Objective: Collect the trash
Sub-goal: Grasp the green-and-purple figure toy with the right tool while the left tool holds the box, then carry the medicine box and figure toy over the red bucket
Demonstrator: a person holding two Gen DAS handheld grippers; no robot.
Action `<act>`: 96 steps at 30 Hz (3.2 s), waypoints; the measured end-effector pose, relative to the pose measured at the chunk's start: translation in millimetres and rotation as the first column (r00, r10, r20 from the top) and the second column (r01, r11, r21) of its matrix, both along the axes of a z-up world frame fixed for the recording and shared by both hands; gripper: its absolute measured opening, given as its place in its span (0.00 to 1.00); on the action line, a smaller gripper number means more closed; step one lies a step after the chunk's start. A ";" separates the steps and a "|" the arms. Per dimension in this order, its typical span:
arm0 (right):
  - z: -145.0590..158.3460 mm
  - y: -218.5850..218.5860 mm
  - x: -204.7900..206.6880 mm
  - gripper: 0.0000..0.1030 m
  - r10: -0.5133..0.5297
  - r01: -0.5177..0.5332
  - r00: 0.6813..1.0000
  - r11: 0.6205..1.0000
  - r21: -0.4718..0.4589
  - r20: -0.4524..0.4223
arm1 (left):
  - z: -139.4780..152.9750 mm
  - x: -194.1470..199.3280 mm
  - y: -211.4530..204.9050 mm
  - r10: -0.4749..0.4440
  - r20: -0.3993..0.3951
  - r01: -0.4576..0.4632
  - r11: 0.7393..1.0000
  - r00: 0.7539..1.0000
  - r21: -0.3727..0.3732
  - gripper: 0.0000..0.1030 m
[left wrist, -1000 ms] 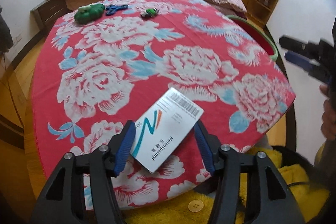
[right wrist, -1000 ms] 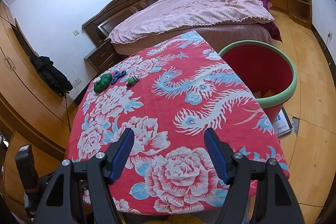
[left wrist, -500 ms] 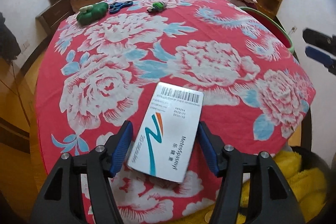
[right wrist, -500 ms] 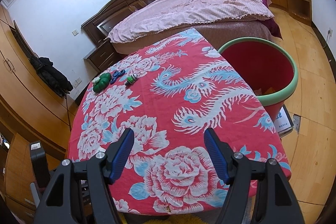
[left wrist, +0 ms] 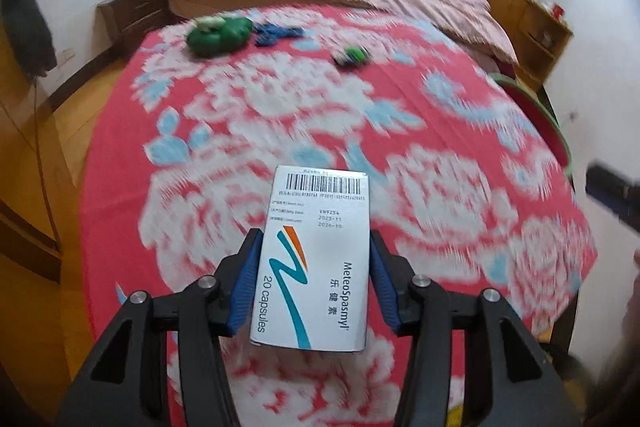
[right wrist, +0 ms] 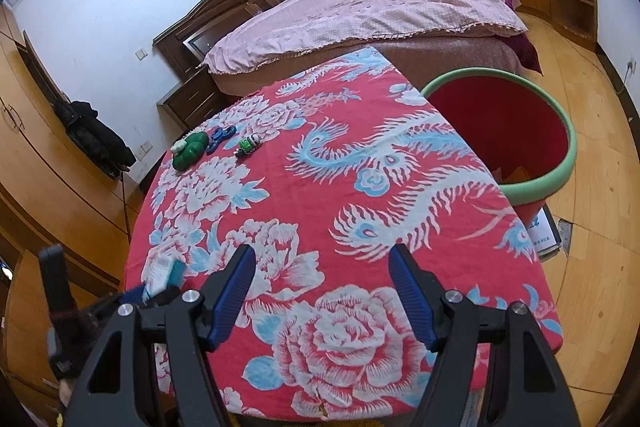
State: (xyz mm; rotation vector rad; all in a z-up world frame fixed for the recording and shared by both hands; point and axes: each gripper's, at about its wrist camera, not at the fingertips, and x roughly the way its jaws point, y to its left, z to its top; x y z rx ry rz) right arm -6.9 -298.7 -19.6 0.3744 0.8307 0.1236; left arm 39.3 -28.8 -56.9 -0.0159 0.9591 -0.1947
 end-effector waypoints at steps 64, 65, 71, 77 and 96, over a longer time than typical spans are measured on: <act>-47.3 141.0 217.3 0.48 0.156 -0.168 0.985 0.952 -0.256 -0.067 | -24.5 133.0 58.2 0.330 0.109 -0.326 0.944 0.938 -0.052 0.51; -45.2 136.1 211.5 0.48 0.151 -0.163 0.986 0.956 -0.245 -0.066 | -24.5 132.7 58.0 0.330 0.110 -0.326 0.944 0.938 -0.052 0.51; -33.4 96.7 177.5 0.48 0.094 -0.104 0.993 0.978 -0.179 -0.066 | -22.2 130.6 55.7 0.325 0.115 -0.321 0.946 0.939 -0.052 0.51; -18.0 58.5 147.7 0.48 0.018 -0.023 0.999 0.987 -0.160 -0.030 | -8.2 121.4 37.2 0.276 0.133 -0.272 0.961 0.952 -0.048 0.51; 1.6 -70.6 76.3 0.48 -0.231 0.233 0.972 0.971 -0.059 0.039 | 47.8 90.8 -78.2 -0.009 0.124 0.027 0.989 0.992 -0.148 0.51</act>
